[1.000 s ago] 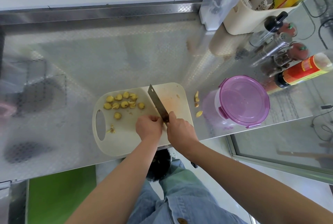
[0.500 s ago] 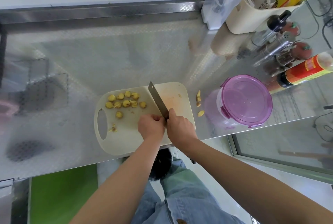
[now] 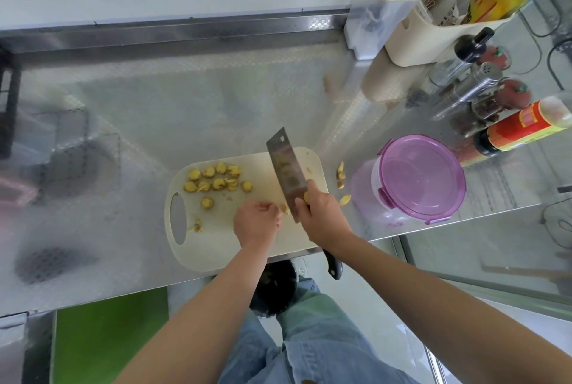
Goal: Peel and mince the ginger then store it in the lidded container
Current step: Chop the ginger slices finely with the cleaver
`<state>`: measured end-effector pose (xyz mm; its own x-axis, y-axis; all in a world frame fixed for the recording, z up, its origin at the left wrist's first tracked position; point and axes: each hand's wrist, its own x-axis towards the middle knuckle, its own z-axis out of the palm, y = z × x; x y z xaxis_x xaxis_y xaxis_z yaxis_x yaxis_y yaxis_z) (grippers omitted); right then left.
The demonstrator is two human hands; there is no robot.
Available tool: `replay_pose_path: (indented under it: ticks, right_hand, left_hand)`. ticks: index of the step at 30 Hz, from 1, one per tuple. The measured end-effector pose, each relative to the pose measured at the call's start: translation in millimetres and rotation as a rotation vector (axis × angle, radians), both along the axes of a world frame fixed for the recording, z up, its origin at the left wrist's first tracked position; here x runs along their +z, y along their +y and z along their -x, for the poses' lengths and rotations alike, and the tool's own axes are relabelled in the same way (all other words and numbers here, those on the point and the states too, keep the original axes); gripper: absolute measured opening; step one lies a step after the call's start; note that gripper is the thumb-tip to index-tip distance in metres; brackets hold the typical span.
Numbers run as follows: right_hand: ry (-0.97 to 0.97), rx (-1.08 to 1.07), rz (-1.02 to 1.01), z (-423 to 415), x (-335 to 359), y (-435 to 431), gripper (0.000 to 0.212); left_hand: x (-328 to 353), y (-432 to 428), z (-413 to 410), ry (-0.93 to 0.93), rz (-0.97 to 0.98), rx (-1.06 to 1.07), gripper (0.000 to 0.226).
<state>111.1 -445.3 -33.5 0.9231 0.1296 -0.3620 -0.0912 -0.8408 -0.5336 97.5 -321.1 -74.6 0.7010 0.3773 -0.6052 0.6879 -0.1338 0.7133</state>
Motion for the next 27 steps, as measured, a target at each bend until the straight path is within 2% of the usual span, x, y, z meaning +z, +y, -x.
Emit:
replay_pose_path:
  ticks: [3,10,15,20,27]
  right_hand:
    - [0.045,0.04,0.01,11.9,-6.4,9.6,0.011]
    - [0.038,-0.089,0.049,8.1,-9.5,-1.6,0.01]
    - [0.034,-0.058,-0.006,2.2,-1.7,3.8,0.012]
    - [0.064,-0.063,-0.021,-0.6,-2.7,10.1,0.014]
    - [0.083,-0.058,-0.023,-9.2,-0.8,7.1,0.013]
  left_hand:
    - [-2.7,7.5,1.6,-0.02,-0.053,-0.007,0.021]
    - [18.2,33.2,-1.3,-0.128,-0.483,-0.126,0.009]
    - [21.9,50.6,-24.4,-0.209,-0.702,-0.301,0.02]
    - [20.8,59.0,-41.0,-0.157,-0.858,-0.543,0.015]
    - [16.7,59.2,-44.1,-0.13,-0.982,-0.745,0.022]
